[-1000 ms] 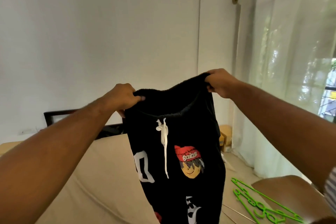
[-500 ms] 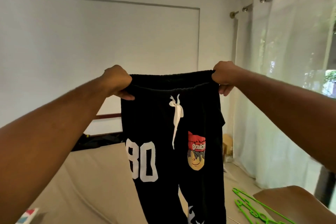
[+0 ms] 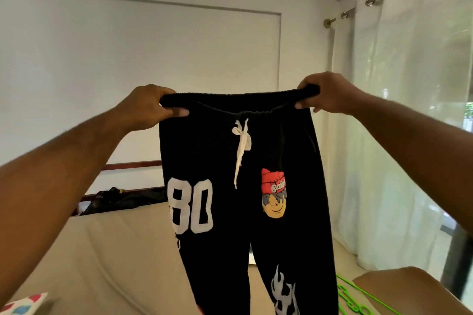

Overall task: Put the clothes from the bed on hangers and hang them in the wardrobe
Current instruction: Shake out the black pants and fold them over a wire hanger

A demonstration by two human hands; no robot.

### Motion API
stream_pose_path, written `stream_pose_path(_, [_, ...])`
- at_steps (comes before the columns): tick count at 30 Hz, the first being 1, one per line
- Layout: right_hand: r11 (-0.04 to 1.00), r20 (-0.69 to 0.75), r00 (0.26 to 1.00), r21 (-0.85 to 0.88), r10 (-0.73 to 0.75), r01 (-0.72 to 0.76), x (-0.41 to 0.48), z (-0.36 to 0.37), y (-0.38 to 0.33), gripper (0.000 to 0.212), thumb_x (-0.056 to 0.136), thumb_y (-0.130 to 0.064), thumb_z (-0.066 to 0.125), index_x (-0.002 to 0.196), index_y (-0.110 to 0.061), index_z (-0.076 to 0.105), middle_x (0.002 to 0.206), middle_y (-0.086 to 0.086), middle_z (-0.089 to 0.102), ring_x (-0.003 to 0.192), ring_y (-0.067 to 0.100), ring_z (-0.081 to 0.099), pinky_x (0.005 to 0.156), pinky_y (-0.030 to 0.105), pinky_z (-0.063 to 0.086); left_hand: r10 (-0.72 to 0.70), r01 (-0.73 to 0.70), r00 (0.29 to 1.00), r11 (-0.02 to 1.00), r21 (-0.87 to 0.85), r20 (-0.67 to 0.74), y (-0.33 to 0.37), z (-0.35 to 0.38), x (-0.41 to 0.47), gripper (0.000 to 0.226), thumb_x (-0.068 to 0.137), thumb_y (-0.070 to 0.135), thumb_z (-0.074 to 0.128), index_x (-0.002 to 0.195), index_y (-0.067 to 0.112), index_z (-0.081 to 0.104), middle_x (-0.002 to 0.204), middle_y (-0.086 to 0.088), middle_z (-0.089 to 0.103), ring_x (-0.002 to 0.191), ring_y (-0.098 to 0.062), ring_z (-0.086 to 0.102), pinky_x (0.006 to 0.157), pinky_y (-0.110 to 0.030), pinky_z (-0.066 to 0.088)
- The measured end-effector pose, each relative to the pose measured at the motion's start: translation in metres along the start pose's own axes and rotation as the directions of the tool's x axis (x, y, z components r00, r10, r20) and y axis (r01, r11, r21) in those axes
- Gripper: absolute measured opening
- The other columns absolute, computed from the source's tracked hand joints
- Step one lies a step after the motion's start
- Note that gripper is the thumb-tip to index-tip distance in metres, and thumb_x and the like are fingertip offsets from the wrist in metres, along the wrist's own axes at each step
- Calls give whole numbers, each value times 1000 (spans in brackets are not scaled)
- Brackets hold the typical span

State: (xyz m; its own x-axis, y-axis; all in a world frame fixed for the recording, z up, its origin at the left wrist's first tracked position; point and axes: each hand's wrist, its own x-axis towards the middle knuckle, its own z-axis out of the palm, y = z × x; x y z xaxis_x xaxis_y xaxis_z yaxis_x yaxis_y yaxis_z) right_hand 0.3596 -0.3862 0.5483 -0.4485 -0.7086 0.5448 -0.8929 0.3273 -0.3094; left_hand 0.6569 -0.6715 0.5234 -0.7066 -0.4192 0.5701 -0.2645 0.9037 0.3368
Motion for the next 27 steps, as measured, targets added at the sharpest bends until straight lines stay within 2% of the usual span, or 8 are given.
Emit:
stream_pose_path(3, [980,-162,975,-147,-155,132,6,0,13,34,86,-37,77,110,-14,68,98,3,63,90,18,58,80,32,45,28,-26,999,999,-43,37,5,-1,1,30,87,51,63,105,27,68,85,7,67,79,-7,59,69,-23,40])
stream_pose_path(5, [976,-66,988,160,-140,149,5,-11,17,30,90,-32,72,109,-9,65,95,0,63,90,15,60,79,29,47,88,-86,996,987,-134,7,13,-9,0,26,89,48,59,102,28,69,86,6,70,83,-5,63,75,-25,43])
stream_pose_path(8, [726,177,956,686,-233,49,3,-33,32,35,90,-23,67,118,-3,62,96,0,72,91,16,70,72,25,58,140,-104,989,872,-478,40,25,-27,-2,26,96,36,57,112,23,73,105,3,77,101,-4,70,84,-20,55])
stream_pose_path(12, [471,364,877,861,-313,-189,11,-28,47,62,83,-26,81,127,9,54,104,17,72,90,25,74,77,33,62,161,206,918,588,-782,363,28,-27,2,60,74,52,83,112,8,75,112,-15,74,97,-23,74,76,-29,61])
stream_pose_path(14, [541,358,930,800,-84,-259,22,-5,46,47,81,-26,78,114,5,64,98,15,73,80,20,74,69,28,61,-42,294,929,685,-666,367,26,-1,17,43,85,41,75,107,4,76,112,-19,73,94,-25,74,78,-33,62])
stream_pose_path(18, [623,64,901,701,428,-346,47,42,39,40,75,-22,89,95,6,69,96,18,73,82,27,73,71,37,62,-492,419,870,779,-467,-40,33,49,47,41,85,37,78,104,1,72,108,-20,72,97,-33,70,93,-45,57])
stream_pose_path(22, [693,8,937,670,349,-264,49,56,11,35,77,-26,87,90,2,71,88,13,72,84,26,74,60,29,57,-464,375,885,758,-534,-38,71,74,56,34,92,30,73,104,-2,68,101,-18,71,88,-32,71,68,-38,62])
stream_pose_path(27, [729,35,973,656,228,-195,46,68,-13,32,81,-27,84,92,0,72,93,16,75,86,25,75,80,42,63,-356,297,934,796,-527,-12,106,93,58,32,97,28,66,103,-3,68,94,-19,73,79,-29,74,65,-36,63])
